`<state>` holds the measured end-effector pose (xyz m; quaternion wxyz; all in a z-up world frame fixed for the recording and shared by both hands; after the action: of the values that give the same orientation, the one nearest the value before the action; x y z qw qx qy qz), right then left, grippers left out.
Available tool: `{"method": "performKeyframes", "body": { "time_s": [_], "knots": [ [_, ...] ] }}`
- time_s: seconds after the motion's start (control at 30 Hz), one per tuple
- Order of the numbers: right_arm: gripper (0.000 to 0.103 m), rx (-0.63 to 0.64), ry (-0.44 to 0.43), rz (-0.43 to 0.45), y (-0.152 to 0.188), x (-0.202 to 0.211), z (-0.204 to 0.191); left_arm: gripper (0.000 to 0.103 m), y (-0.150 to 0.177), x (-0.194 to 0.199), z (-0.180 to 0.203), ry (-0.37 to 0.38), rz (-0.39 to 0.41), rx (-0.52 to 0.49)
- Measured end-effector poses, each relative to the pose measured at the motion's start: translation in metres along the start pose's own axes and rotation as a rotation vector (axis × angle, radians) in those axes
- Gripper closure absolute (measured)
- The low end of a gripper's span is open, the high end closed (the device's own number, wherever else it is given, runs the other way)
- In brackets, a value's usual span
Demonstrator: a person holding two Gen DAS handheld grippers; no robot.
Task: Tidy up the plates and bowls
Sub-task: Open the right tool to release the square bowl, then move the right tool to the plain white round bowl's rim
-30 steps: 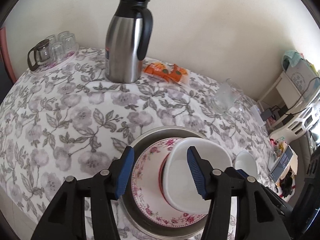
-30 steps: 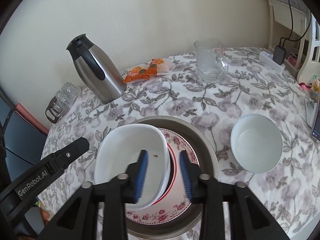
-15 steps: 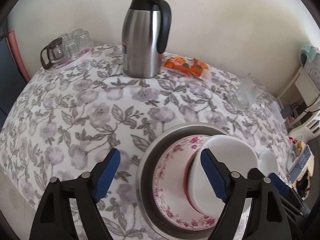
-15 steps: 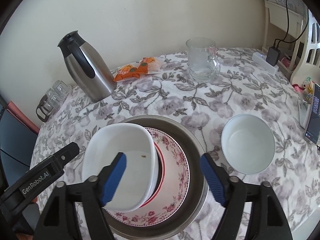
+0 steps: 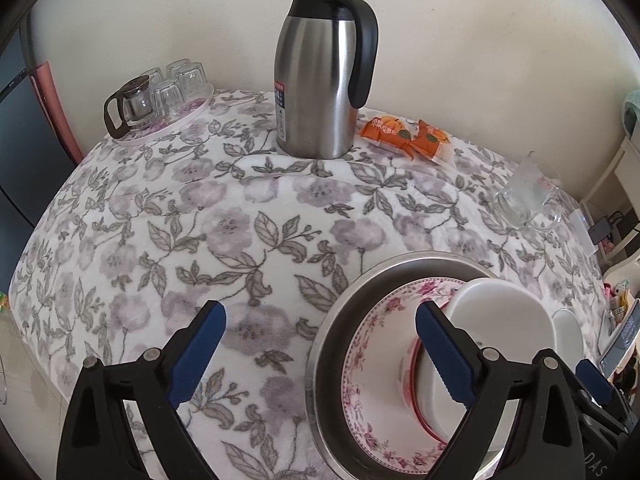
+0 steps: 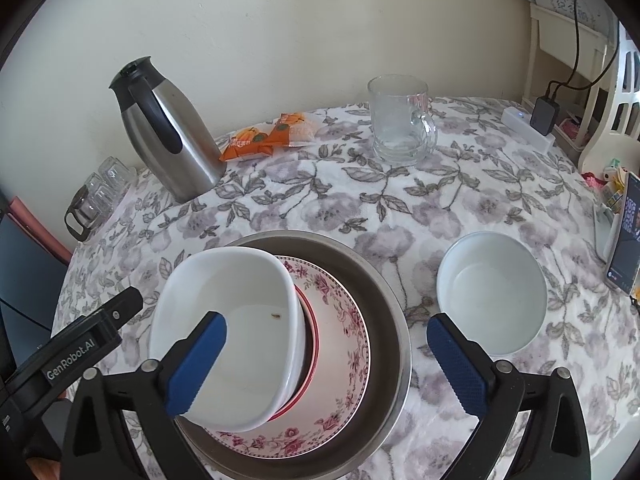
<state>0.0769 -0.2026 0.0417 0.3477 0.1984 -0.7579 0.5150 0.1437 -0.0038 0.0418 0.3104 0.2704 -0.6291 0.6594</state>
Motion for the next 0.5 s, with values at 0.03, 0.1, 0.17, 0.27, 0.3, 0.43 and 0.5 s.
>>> {"method": "performKeyframes", "body": {
  "time_s": [0.03,0.1,0.17,0.27,0.3,0.43,0.5],
  "knots": [
    [0.001,0.001,0.000,0.000,-0.0002,-0.0003,0.0001,0.007,0.0003,-0.0011,-0.0011,-0.004,-0.001,0.001],
    [0.001,0.000,0.000,0.000,-0.0004,-0.0002,-0.0003,0.007,0.0006,-0.0027,-0.0031,-0.009,-0.001,0.007],
    [0.001,0.000,-0.001,-0.002,-0.0003,-0.0010,-0.0005,0.007,0.0007,-0.0036,-0.0046,-0.010,0.000,0.012],
    [0.001,-0.001,-0.002,-0.007,-0.0001,-0.0034,-0.0006,0.007,0.0001,-0.0033,-0.0056,-0.009,0.005,0.017],
    [0.001,-0.001,-0.002,-0.008,-0.0001,-0.0037,-0.0004,0.007,-0.0003,-0.0026,-0.0055,-0.009,0.008,0.016],
    [0.001,-0.004,0.001,-0.008,-0.0002,-0.0027,0.0006,0.007,-0.0019,0.0010,-0.0034,-0.006,0.015,0.010],
    [0.001,-0.006,0.003,-0.005,-0.0007,-0.0001,0.0018,0.007,-0.0027,0.0035,-0.0023,0.000,0.017,0.009]
  ]
}}
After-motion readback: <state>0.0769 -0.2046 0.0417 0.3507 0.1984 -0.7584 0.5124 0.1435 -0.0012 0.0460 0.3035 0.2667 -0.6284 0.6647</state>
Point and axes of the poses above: each gripper's, at about its wrist camera, not at the fingertips, and x roughly against the way its jaws point, z to its right, y to its underside, the point moved 2 cm from there along -x, roughly the way its jaws point, and after that the axes turned 11 degrees about z, right-handed, at the moved point
